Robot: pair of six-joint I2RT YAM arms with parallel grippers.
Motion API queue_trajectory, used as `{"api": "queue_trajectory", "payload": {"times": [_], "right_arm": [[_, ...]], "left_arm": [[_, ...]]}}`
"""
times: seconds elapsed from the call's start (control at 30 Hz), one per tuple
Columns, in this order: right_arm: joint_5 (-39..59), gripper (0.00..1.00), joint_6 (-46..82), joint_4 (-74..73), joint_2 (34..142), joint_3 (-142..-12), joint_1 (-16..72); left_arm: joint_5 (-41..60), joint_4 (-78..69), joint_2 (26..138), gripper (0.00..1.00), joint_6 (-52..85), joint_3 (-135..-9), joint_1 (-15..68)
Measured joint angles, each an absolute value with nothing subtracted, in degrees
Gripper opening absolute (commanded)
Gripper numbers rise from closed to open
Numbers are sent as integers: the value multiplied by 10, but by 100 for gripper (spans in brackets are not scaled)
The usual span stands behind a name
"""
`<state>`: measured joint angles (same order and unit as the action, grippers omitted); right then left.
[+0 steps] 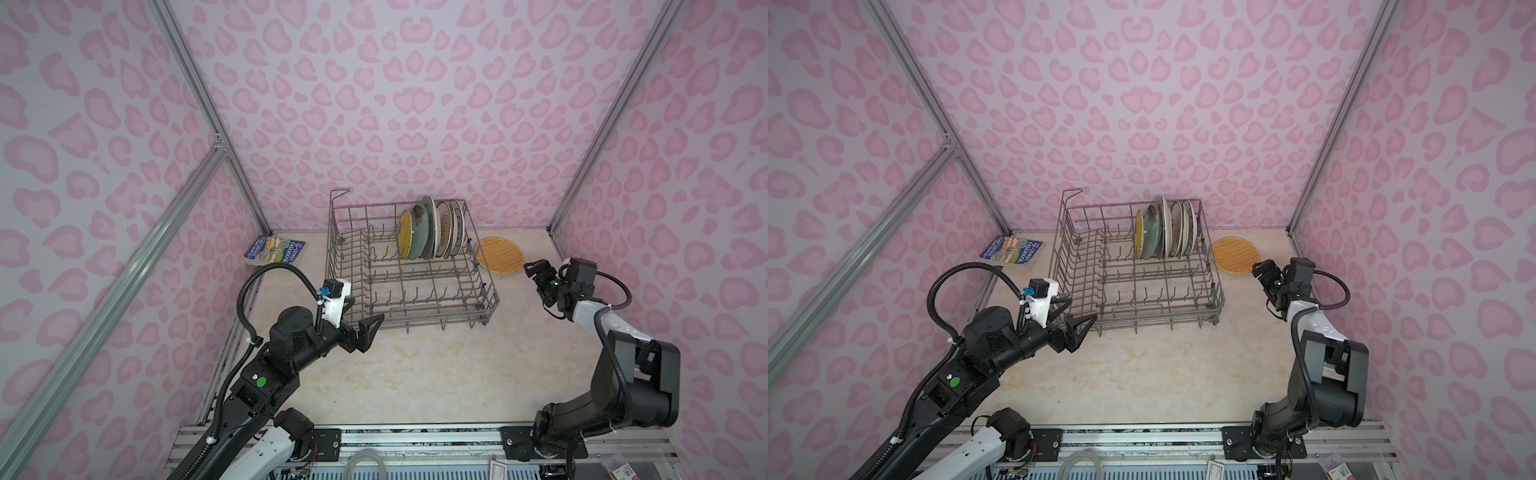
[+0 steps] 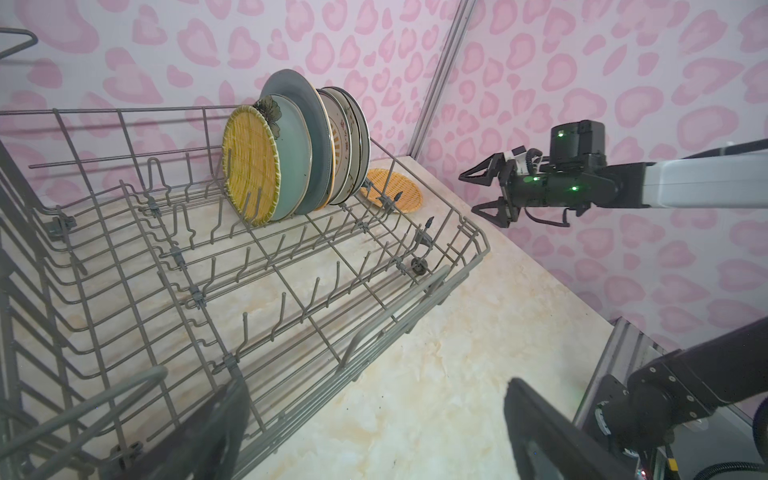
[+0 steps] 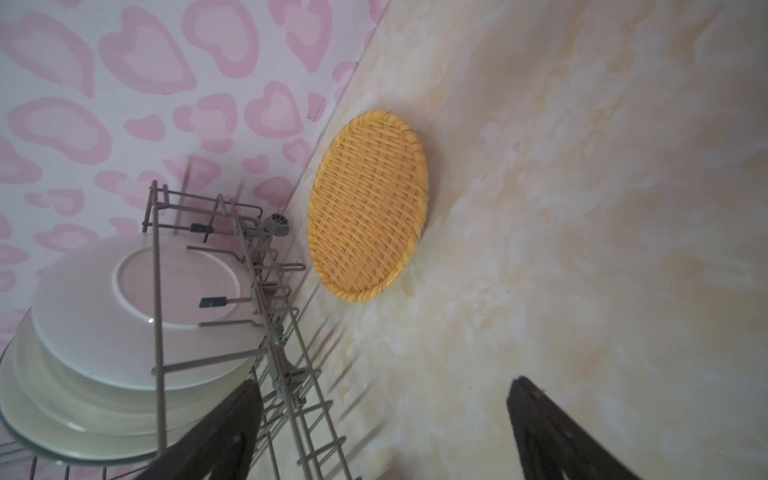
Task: Load the plates into the dish rack
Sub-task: 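Grasp the orange woven mat edge with the right gripper and tilt it up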
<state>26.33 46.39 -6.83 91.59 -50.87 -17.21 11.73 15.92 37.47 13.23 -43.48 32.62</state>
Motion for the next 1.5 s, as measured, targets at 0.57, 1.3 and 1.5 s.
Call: {"api": "queue_trajectory", "payload": {"times": [0.57,1.3,1.5], "right_arm": [[334,80,504,-158,1198,-693,-188],[365,33,527,-213,1310,-791,-149],[371,7,543,-199,1312,-789,-146]], "left_arm": [[140,154,375,97,125,-426,300],[167,150,376,97,135,-426,284],[167,150,376,97,135,-426,283]]}}
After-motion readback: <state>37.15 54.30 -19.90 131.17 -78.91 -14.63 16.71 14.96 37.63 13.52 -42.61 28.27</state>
